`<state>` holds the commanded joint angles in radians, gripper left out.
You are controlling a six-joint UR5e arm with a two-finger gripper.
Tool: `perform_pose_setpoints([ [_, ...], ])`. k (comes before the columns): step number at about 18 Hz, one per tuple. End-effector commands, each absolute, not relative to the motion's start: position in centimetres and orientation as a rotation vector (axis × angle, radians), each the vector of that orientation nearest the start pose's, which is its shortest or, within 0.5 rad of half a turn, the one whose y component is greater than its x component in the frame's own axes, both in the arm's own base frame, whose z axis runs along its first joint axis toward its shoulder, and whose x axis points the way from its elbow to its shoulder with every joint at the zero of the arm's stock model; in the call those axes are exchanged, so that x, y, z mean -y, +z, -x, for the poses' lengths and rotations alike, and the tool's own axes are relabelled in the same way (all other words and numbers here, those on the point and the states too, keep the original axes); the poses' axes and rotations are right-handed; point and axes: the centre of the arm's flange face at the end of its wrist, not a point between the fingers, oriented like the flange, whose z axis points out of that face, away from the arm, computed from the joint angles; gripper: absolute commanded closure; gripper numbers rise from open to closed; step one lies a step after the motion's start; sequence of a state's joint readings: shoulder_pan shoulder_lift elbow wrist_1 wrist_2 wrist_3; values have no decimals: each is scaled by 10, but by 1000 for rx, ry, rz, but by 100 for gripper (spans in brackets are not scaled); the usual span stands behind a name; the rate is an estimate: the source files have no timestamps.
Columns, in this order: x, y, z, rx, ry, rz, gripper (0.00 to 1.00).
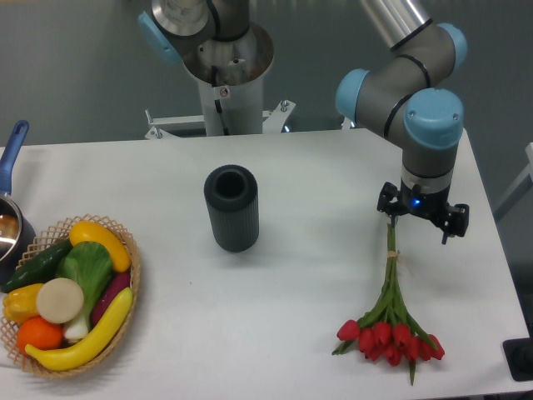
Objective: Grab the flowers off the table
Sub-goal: 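Lower the open gripper onto the green tulip stems just above the blooms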
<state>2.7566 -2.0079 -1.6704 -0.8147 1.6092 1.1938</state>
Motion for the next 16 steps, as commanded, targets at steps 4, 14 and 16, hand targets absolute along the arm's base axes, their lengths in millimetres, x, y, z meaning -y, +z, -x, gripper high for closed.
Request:
perform_pose_setpoints([
  [4, -365, 255, 551, 135, 326, 3065, 0],
  [14, -410, 209, 555, 292, 225, 3034, 0],
  [16, -421, 204, 556, 343, 185, 2992, 0],
])
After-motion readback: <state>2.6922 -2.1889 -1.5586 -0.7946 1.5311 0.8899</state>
